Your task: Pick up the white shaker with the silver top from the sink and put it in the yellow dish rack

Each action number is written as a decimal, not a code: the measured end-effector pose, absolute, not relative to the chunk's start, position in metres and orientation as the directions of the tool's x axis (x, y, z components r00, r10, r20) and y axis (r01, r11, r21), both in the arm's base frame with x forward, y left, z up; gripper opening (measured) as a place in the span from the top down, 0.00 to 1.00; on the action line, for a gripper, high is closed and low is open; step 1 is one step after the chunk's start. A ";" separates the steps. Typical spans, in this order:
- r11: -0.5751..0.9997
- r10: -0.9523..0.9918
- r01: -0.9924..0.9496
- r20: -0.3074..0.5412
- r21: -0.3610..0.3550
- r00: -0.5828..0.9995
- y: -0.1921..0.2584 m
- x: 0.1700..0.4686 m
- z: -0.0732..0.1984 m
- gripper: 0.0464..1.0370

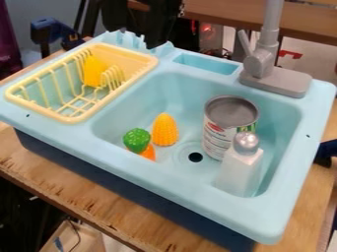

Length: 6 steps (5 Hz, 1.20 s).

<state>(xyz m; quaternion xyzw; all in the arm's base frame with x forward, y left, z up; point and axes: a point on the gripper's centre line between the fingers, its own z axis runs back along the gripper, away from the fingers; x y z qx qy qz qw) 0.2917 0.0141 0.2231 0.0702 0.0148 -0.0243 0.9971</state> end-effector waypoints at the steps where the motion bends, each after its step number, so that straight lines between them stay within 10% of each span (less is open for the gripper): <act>1: 0.989 -0.042 0.051 -0.067 0.136 0.997 0.014 0.292 0.213 0.03; 6: 0.941 -0.330 0.327 -0.019 -0.085 0.944 -0.096 0.268 0.173 0.03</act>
